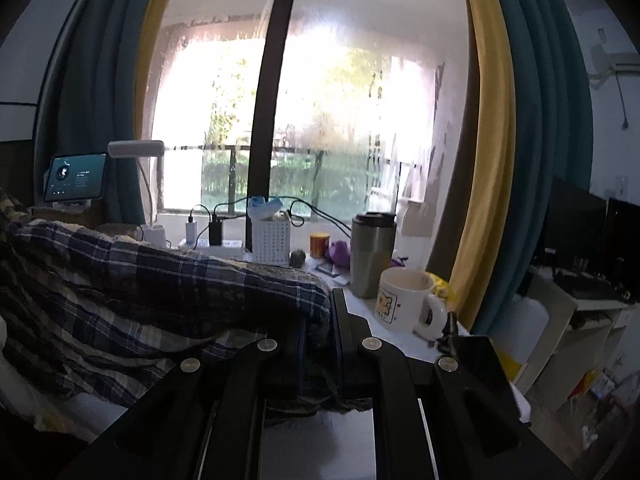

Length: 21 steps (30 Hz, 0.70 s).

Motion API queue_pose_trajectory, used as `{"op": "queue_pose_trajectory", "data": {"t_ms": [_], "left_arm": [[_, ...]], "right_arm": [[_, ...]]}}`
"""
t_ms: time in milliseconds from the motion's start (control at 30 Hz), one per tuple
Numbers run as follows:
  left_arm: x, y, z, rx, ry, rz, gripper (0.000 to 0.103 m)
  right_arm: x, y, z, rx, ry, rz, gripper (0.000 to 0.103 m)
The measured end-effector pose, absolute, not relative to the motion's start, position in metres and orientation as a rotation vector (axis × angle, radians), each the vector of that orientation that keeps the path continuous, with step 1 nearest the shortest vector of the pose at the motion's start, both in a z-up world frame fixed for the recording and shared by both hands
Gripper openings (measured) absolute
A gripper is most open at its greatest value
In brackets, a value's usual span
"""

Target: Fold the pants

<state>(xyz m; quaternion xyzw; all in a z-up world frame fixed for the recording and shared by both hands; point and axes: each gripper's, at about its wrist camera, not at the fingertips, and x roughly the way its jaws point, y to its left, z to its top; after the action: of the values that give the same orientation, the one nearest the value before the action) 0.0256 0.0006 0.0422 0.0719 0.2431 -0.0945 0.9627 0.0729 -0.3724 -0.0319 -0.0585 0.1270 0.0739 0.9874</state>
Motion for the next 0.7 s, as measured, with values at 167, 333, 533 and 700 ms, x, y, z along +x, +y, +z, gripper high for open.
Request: {"op": "queue_pose_trajectory", "data": {"t_ms": [167, 333, 533, 700], "left_arm": [[0.040, 0.007, 0.040, 0.130, 0.502, -0.178, 0.003], [0.059, 0.015, 0.037, 0.122, 0.512, -0.153, 0.003], [0.088, 0.024, 0.033, 0.113, 0.538, -0.140, 0.004], [0.117, 0.029, 0.022, 0.114, 0.582, -0.132, 0.004]], "right_arm": [[0.097, -0.362, -0.028, -0.146, 0.272, 0.153, 0.011], [0.126, -0.350, -0.023, -0.153, 0.286, 0.164, 0.011], [0.160, -0.341, -0.025, -0.163, 0.322, 0.173, 0.011], [0.184, -0.336, -0.032, -0.168, 0.354, 0.176, 0.011]]}}
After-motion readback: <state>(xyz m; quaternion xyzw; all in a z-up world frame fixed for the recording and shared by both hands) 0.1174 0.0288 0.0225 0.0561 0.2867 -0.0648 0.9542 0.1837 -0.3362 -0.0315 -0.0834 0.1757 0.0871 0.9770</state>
